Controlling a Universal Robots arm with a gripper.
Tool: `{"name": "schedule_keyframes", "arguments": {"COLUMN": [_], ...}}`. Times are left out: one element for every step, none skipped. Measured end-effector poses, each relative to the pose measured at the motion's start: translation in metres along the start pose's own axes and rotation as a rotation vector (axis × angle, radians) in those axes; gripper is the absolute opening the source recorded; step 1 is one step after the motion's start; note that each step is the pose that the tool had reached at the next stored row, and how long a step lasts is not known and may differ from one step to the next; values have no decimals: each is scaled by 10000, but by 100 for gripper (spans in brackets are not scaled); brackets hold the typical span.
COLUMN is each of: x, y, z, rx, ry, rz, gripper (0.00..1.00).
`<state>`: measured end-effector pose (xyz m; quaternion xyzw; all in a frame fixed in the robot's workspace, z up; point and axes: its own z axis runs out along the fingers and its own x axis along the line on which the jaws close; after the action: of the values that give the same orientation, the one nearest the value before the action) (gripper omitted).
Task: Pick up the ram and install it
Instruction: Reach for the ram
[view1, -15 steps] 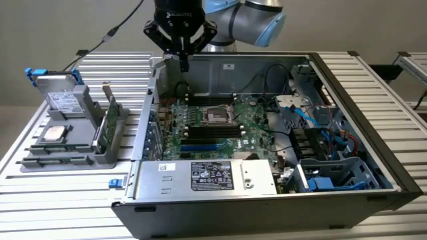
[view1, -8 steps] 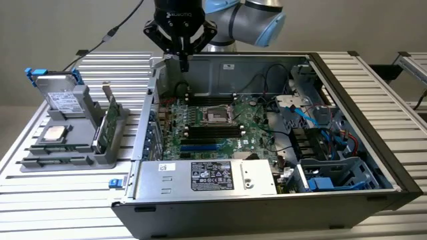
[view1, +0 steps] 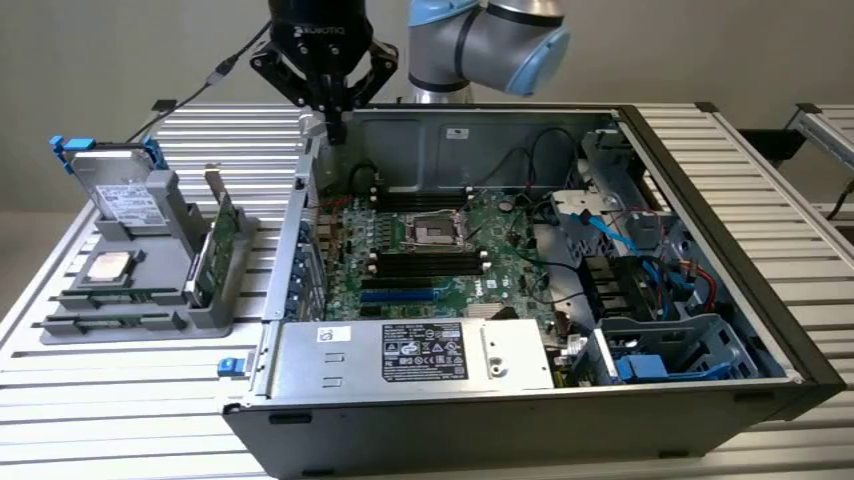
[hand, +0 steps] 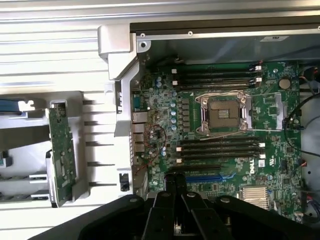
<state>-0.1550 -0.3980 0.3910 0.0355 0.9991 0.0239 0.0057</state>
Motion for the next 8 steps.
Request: {"name": "schedule_keyframes", "arguments": {"x": [43,88,136,181,225,272,317,363], "y": [-2,-4,-7,-10,-13,-16,-19,-22], "z": [2,4,6,8,10,13,16,20], "rx": [1,1,2,4,5,6,9,13], "ry": [7,17,32,46,63,87,127,181], "rz": [-1,0,2,2,1,3,5,8], "gripper": [10,10,10,10,10,10,10,10]}}
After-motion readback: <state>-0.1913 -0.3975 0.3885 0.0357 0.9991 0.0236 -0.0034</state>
